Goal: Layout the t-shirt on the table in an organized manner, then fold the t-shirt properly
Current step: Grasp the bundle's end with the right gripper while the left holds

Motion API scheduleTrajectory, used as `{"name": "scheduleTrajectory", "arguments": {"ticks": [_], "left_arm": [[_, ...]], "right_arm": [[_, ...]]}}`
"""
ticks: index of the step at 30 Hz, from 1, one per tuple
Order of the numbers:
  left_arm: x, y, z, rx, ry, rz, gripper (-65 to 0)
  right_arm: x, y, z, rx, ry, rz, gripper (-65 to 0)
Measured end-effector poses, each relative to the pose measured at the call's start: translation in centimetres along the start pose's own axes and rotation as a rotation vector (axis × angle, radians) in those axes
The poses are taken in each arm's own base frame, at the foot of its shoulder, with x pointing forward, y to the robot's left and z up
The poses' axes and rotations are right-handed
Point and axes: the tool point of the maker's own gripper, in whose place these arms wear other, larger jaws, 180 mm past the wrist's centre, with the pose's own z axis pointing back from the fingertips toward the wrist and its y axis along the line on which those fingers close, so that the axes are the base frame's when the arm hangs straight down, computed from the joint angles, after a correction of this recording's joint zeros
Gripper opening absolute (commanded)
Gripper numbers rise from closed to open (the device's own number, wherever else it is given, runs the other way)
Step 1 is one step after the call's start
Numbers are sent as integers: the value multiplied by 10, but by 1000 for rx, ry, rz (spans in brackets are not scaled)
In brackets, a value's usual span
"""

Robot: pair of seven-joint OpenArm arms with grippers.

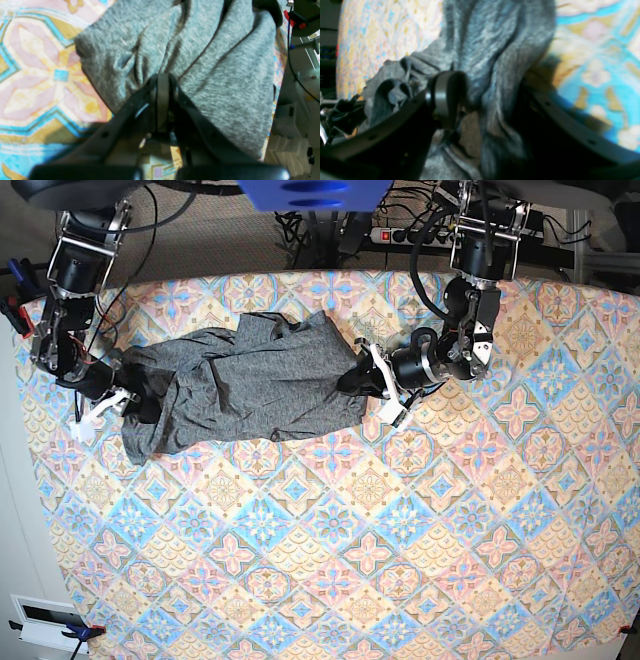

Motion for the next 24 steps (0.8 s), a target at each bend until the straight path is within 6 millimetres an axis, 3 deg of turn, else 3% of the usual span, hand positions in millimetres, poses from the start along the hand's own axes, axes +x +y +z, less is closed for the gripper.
{"name": "scheduleTrajectory", "arguments": {"ticks": [4,6,8,9,11,16,24], "left_arm": [[0,0,0,0,0,0,-650],[0,0,0,0,0,0,-650],[0,0,0,0,0,0,-650],[0,0,0,0,0,0,-650],[0,0,0,0,0,0,-650],[0,0,0,0,1,0,-650],[0,0,0,1,0,0,-650]], "right_arm": [[0,0,0,-1,1,0,-394],[-2,-2,0,-10,9,2,-489],[-7,-4,-1,-16,28,2,-628],[-8,-3,-1,-13,28,0,-650],[-8,-3,-2,-13,26,-2,-628],[-6,0,0,-15,29,22,-650],[-2,39,22,-30,34,264,-650]]}}
